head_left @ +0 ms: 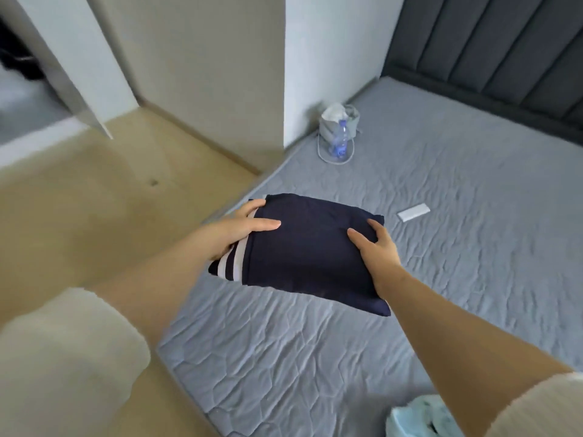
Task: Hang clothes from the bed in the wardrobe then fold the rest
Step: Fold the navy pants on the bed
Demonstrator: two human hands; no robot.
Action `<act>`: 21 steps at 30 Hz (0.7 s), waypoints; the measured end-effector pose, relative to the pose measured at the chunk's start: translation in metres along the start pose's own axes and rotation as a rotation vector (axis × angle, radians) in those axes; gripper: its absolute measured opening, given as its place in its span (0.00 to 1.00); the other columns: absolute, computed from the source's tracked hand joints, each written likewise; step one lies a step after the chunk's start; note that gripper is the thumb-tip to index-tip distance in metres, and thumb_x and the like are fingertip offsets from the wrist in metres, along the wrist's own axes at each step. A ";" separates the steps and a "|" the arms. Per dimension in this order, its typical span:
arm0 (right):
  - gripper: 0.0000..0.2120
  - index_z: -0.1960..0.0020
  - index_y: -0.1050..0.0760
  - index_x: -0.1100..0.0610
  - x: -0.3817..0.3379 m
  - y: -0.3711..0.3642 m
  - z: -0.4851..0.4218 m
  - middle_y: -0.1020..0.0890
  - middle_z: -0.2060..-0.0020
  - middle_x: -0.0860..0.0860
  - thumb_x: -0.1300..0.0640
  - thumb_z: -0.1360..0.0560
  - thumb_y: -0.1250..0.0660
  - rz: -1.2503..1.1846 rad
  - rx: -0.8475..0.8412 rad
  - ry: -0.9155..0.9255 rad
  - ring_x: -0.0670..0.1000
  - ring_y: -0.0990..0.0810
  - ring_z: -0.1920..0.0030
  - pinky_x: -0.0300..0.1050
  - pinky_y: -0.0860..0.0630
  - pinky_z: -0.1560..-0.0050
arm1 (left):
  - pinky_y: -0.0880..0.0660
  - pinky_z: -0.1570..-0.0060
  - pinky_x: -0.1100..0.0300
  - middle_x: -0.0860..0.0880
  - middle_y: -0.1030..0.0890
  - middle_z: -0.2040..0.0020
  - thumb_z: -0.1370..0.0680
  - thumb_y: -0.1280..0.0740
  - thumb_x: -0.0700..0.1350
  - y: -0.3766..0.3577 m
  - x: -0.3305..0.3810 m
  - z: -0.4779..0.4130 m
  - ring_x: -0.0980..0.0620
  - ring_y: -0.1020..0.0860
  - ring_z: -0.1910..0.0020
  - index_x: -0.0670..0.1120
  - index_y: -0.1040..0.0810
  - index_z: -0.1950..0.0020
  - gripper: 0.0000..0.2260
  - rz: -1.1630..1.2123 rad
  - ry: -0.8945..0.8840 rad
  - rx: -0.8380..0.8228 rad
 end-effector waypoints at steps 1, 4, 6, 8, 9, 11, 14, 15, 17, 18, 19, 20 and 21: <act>0.27 0.29 0.37 0.45 -0.030 -0.014 0.005 0.28 0.43 0.46 0.49 0.26 0.33 0.007 -0.027 0.048 0.49 0.28 0.49 0.43 0.34 0.50 | 0.30 0.60 0.65 0.61 0.31 0.45 0.26 0.30 0.48 0.024 0.015 0.013 0.63 0.27 0.54 0.60 0.35 0.33 0.25 0.025 -0.041 0.037; 0.27 0.29 0.38 0.46 -0.111 -0.064 0.022 0.29 0.36 0.48 0.48 0.25 0.34 0.029 -0.100 0.191 0.49 0.29 0.47 0.43 0.34 0.48 | 0.29 0.59 0.65 0.64 0.28 0.48 0.27 0.30 0.47 0.098 0.050 0.054 0.63 0.25 0.53 0.59 0.33 0.37 0.21 0.075 -0.140 0.140; 0.27 0.28 0.38 0.47 -0.160 -0.104 0.038 0.29 0.34 0.49 0.49 0.25 0.34 0.044 -0.146 0.283 0.49 0.30 0.47 0.42 0.34 0.48 | 0.27 0.55 0.60 0.58 0.24 0.43 0.28 0.29 0.46 0.153 0.067 0.082 0.55 0.23 0.48 0.56 0.33 0.34 0.24 0.109 -0.201 0.215; 0.27 0.28 0.38 0.48 -0.205 -0.149 0.056 0.29 0.34 0.49 0.49 0.25 0.35 0.046 -0.196 0.360 0.48 0.30 0.48 0.41 0.35 0.48 | 0.27 0.55 0.58 0.56 0.24 0.45 0.28 0.29 0.46 0.208 0.080 0.112 0.53 0.22 0.48 0.55 0.34 0.32 0.27 0.138 -0.246 0.303; 0.27 0.28 0.37 0.48 -0.225 -0.173 0.065 0.29 0.34 0.49 0.49 0.25 0.35 0.044 -0.227 0.397 0.48 0.30 0.48 0.41 0.35 0.48 | 0.27 0.56 0.59 0.56 0.24 0.45 0.28 0.29 0.46 0.235 0.084 0.128 0.53 0.22 0.48 0.56 0.35 0.32 0.27 0.152 -0.264 0.344; 0.26 0.28 0.37 0.49 -0.262 -0.224 0.086 0.28 0.35 0.50 0.50 0.25 0.35 0.034 -0.289 0.453 0.49 0.29 0.48 0.42 0.34 0.49 | 0.26 0.57 0.58 0.55 0.24 0.45 0.28 0.29 0.46 0.292 0.090 0.158 0.52 0.22 0.49 0.56 0.34 0.32 0.27 0.170 -0.292 0.412; 0.26 0.28 0.37 0.48 -0.309 -0.303 0.116 0.28 0.36 0.49 0.50 0.25 0.35 0.019 -0.370 0.504 0.49 0.29 0.49 0.41 0.34 0.49 | 0.25 0.57 0.57 0.53 0.24 0.44 0.28 0.29 0.46 0.374 0.091 0.199 0.50 0.22 0.48 0.58 0.35 0.32 0.27 0.204 -0.320 0.491; 0.26 0.28 0.37 0.48 -0.323 -0.329 0.126 0.27 0.36 0.49 0.50 0.25 0.35 0.010 -0.394 0.519 0.49 0.29 0.49 0.41 0.34 0.49 | 0.25 0.58 0.58 0.54 0.24 0.43 0.27 0.29 0.46 0.400 0.091 0.212 0.51 0.22 0.49 0.58 0.36 0.31 0.28 0.215 -0.331 0.517; 0.26 0.28 0.37 0.49 -0.348 -0.379 0.144 0.28 0.36 0.49 0.50 0.25 0.34 -0.009 -0.438 0.555 0.48 0.29 0.49 0.41 0.33 0.48 | 0.26 0.60 0.61 0.54 0.27 0.43 0.26 0.30 0.44 0.449 0.091 0.236 0.54 0.23 0.50 0.60 0.38 0.29 0.30 0.223 -0.367 0.572; 0.26 0.28 0.37 0.49 -0.360 -0.403 0.151 0.28 0.35 0.49 0.50 0.25 0.34 -0.016 -0.457 0.572 0.48 0.29 0.49 0.41 0.33 0.48 | 0.25 0.61 0.62 0.55 0.28 0.42 0.26 0.30 0.44 0.472 0.091 0.247 0.54 0.23 0.51 0.60 0.39 0.28 0.31 0.219 -0.384 0.598; 0.26 0.28 0.37 0.49 -0.372 -0.426 0.158 0.28 0.35 0.50 0.50 0.25 0.34 -0.021 -0.477 0.588 0.49 0.29 0.48 0.40 0.33 0.48 | 0.25 0.62 0.63 0.54 0.28 0.41 0.26 0.31 0.43 0.495 0.091 0.256 0.54 0.23 0.51 0.60 0.39 0.28 0.31 0.213 -0.402 0.621; 0.26 0.28 0.37 0.49 -0.383 -0.448 0.165 0.28 0.35 0.50 0.50 0.25 0.34 -0.026 -0.498 0.600 0.49 0.29 0.48 0.41 0.33 0.48 | 0.25 0.62 0.62 0.53 0.28 0.39 0.25 0.31 0.42 0.516 0.092 0.265 0.54 0.22 0.51 0.60 0.39 0.28 0.30 0.210 -0.421 0.640; 0.26 0.28 0.37 0.49 -0.393 -0.468 0.170 0.28 0.35 0.50 0.50 0.25 0.34 -0.033 -0.518 0.607 0.49 0.29 0.49 0.41 0.33 0.48 | 0.25 0.61 0.62 0.52 0.29 0.38 0.25 0.31 0.42 0.536 0.092 0.272 0.53 0.22 0.50 0.60 0.39 0.28 0.30 0.206 -0.438 0.655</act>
Point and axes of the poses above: each hand's wrist, its own z-axis away from the middle knuckle, its own y-axis out of the back of the hand, x = y × z, the point moved 5 cm from there along -z, towards the middle knuckle
